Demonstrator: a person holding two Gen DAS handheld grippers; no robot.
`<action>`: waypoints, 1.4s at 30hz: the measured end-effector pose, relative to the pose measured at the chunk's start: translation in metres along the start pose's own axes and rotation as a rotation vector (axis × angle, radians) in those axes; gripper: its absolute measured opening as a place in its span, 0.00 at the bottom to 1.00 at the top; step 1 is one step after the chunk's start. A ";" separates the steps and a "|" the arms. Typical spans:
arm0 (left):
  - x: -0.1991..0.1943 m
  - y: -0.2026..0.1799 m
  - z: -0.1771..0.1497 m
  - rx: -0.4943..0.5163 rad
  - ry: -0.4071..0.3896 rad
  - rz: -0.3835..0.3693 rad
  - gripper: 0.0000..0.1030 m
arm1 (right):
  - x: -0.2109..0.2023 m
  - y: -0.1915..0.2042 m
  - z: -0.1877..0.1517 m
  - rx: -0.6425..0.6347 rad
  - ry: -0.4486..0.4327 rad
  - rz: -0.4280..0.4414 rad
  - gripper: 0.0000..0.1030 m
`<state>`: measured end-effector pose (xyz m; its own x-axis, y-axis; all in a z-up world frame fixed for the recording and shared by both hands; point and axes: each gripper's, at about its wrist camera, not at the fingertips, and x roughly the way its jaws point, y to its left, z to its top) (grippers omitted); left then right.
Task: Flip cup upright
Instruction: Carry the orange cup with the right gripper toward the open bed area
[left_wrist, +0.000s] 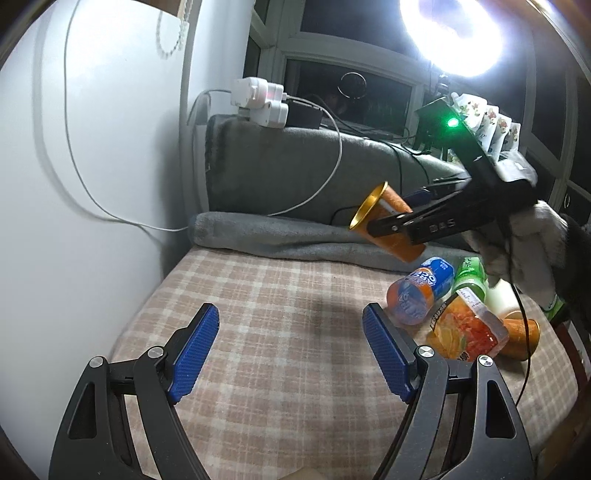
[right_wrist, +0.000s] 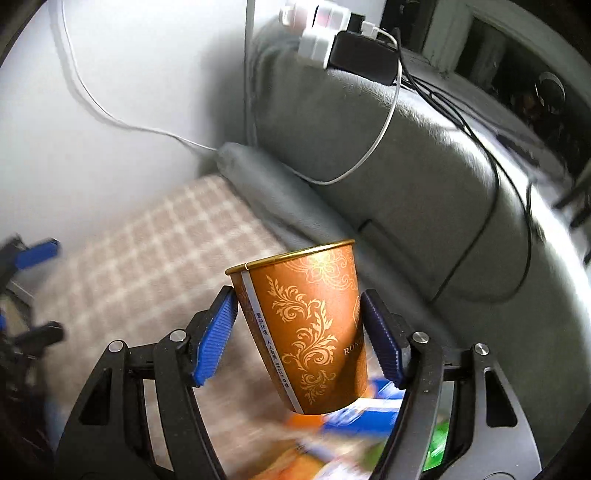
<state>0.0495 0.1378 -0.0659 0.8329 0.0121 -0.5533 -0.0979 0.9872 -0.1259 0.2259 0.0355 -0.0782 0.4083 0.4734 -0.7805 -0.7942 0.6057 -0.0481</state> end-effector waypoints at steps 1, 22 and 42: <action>-0.002 0.000 -0.001 0.001 -0.002 0.000 0.78 | -0.005 0.005 -0.006 0.024 -0.004 0.022 0.69; -0.075 -0.020 -0.040 0.042 -0.024 -0.087 0.78 | -0.096 0.044 -0.130 0.411 -0.048 0.192 0.69; -0.055 -0.036 -0.073 0.019 0.118 -0.152 0.78 | -0.021 0.008 -0.174 0.674 0.122 0.277 0.72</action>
<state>-0.0327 0.0895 -0.0911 0.7675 -0.1555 -0.6220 0.0359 0.9790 -0.2005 0.1327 -0.0807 -0.1710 0.1484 0.6155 -0.7741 -0.3965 0.7541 0.5236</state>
